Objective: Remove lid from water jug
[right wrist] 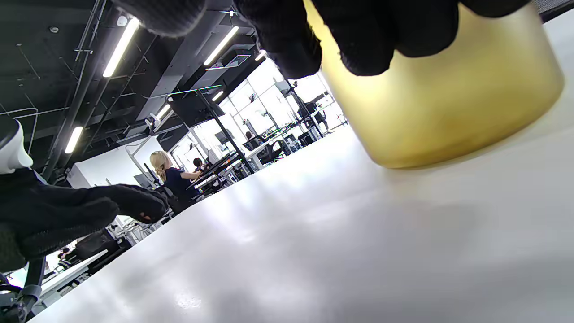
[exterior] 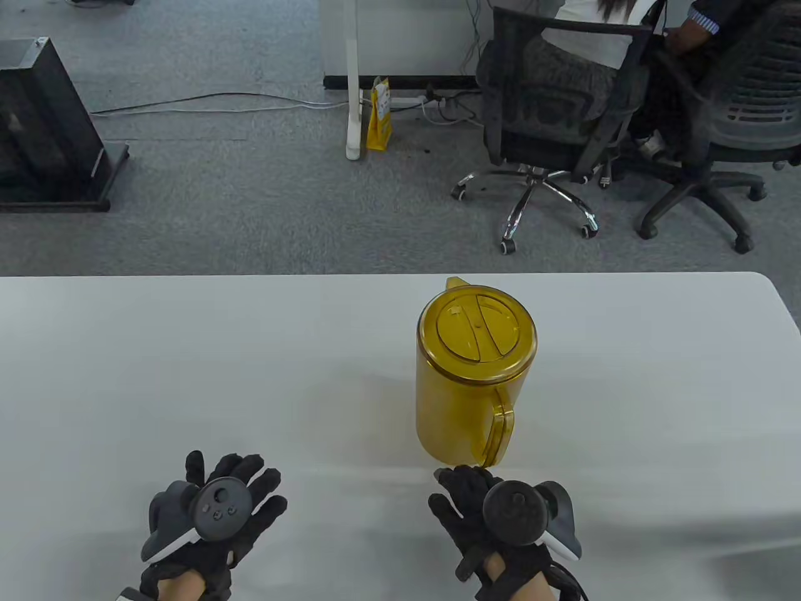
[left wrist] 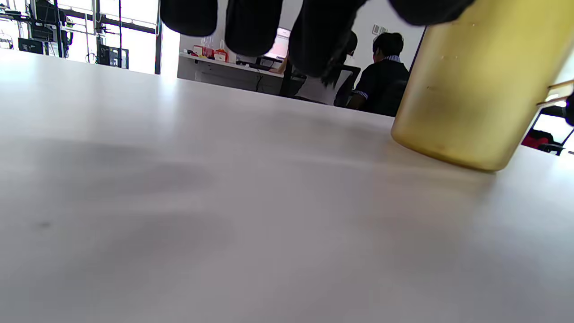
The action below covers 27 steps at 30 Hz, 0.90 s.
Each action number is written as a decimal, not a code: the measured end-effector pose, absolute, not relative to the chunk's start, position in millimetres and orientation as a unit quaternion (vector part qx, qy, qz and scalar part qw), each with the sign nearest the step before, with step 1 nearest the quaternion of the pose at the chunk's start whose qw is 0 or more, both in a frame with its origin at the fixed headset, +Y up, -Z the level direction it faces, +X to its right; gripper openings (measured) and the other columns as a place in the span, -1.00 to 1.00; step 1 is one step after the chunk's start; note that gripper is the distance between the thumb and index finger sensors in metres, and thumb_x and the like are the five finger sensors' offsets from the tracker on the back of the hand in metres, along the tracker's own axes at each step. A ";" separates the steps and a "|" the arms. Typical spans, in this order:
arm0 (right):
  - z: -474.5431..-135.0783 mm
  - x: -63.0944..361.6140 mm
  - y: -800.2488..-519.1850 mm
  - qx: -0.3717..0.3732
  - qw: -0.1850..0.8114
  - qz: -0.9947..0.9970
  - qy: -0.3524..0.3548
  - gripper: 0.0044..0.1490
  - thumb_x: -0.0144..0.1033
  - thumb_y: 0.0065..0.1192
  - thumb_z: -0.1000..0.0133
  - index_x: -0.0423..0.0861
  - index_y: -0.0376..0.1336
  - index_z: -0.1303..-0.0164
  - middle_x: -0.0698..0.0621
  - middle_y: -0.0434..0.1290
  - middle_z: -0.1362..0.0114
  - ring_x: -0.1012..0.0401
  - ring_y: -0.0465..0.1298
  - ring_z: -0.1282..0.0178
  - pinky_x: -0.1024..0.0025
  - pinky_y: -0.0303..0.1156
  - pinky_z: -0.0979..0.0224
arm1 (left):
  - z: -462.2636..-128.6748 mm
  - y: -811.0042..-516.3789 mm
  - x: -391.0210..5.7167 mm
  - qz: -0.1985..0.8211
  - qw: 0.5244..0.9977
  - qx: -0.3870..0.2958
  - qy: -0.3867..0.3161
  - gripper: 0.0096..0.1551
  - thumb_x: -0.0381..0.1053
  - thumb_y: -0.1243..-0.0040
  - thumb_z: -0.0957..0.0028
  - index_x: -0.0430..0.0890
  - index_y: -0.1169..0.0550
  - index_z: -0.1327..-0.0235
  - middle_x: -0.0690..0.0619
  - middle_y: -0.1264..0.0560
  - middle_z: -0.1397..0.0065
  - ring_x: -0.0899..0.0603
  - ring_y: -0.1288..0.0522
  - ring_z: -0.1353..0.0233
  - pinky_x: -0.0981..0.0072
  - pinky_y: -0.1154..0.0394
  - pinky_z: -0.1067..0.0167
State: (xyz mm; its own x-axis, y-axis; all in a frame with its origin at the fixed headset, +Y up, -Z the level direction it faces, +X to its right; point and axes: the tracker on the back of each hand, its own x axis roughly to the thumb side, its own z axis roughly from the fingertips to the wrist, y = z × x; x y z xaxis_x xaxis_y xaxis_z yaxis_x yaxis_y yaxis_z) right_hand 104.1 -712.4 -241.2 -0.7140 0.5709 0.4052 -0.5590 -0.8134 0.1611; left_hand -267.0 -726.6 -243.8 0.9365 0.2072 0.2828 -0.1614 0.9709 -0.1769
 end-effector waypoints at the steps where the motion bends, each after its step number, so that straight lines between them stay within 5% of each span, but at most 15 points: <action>1: -241.1 102.7 -713.5 0.225 0.304 0.926 0.012 -0.11 0.03 -0.07 -0.24 -0.43 0.25 -0.48 -0.60 0.23 -0.38 -0.46 0.10 -0.41 -0.44 0.05 -0.30 | -242.9 -729.2 -270.0 0.091 0.980 -0.088 -0.151 -0.31 0.31 0.01 -0.13 0.02 -0.51 -0.45 -0.22 -0.30 -0.65 -0.45 -0.18 -0.61 -0.53 0.31 -0.36; 11: -239.0 107.5 -716.1 0.207 0.349 0.913 0.031 -0.11 0.03 -0.08 -0.24 -0.44 0.26 -0.46 -0.59 0.28 -0.34 -0.44 0.15 -0.39 -0.42 0.09 -0.28 | -243.1 -724.8 -304.8 0.202 0.968 -0.084 -0.120 -0.29 0.29 0.03 -0.14 -0.06 -0.53 -0.43 -0.29 -0.33 -0.61 -0.45 -0.22 -0.57 -0.51 0.28 -0.37; 27: -233.6 132.6 -700.8 0.169 0.388 0.906 -0.007 -0.11 0.03 -0.07 -0.24 -0.48 0.30 -0.40 -0.57 0.40 -0.22 -0.43 0.28 -0.31 -0.42 0.19 -0.21 | -250.4 -727.3 -304.9 0.181 0.970 -0.097 -0.129 -0.28 0.29 0.04 -0.15 -0.09 -0.53 -0.43 -0.31 -0.32 -0.60 -0.46 -0.22 -0.56 -0.49 0.28 -0.36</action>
State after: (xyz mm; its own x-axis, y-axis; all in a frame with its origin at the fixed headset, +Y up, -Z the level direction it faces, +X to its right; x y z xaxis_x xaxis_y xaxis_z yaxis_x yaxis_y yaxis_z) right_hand 132.6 -700.8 -233.6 -0.6421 0.7002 0.3122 -0.7048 -0.6994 0.1191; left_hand -304.9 -727.3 -250.4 0.9016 0.3757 0.2143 -0.3257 0.9158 -0.2352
